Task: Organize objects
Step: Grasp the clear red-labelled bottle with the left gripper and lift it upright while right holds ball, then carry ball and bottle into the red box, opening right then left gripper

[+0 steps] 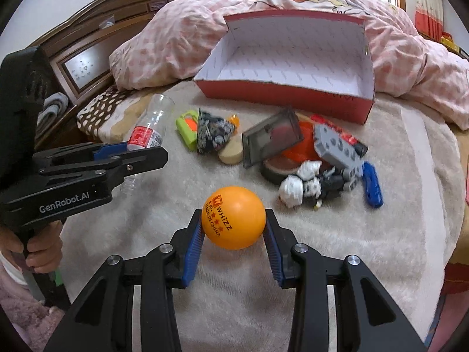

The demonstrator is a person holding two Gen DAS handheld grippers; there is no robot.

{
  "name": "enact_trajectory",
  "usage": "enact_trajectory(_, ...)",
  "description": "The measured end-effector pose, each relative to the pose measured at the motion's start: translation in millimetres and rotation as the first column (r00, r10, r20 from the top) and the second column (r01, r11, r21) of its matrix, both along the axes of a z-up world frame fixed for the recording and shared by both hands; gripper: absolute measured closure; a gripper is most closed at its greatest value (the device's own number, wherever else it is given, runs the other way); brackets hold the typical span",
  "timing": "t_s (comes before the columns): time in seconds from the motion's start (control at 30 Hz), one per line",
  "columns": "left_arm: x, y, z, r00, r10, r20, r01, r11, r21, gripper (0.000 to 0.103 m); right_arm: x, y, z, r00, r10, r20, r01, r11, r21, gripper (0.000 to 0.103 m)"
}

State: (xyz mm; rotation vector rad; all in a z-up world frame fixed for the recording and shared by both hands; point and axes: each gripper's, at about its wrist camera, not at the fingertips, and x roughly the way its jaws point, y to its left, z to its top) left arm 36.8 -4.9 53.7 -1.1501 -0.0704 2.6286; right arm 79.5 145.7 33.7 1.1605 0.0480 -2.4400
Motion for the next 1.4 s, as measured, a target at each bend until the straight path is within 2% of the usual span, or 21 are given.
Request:
enact_trajectory(0.27,-32,3,22,0.999,-0.028,-0.037,0.028,1.0,0.002,0.07,-31,-2,27,1.0,0.012,-0.009,-0.012,1.0,-0.009,0.063)
enact_trajectory(0.57,-95,11,37,0.997,-0.033,-0.064,0.033,0.999,0.0,0.07,-90,2,46,0.999,-0.026,-0.019,0.026,1.0,0.016,0.063)
enact_trajectory(0.8,-151,19,33,0.998,-0.041,-0.051,0.04,0.999,-0.013,0.07,-143,12,54,0.996,-0.085,-0.028,0.086,0.996,0.024,0.063)
enact_trajectory(1.03,-199,23,16,1.0,-0.013,-0.005,0.013,1.0,-0.027,0.07,-192,20,43,0.989,-0.148,-0.019,0.149,0.987,0.06,0.063)
enact_trajectory(1.27,-216,30,4,1.0,-0.015,0.017,0.016,0.999,-0.042,0.07,-214,20,34,0.985,-0.17,-0.031,0.172,0.981,0.084,0.063)
enact_trajectory(1.33,-219,33,1,1.0,-0.017,0.026,0.019,0.998,-0.054,0.064,-216,20,32,0.984,-0.174,-0.031,0.176,0.98,0.088,0.063)
enact_trajectory(1.4,-221,34,-1,1.0,-0.008,0.03,0.01,0.998,-0.069,0.048,-219,19,28,0.983,-0.179,-0.04,0.182,0.977,0.11,0.062)
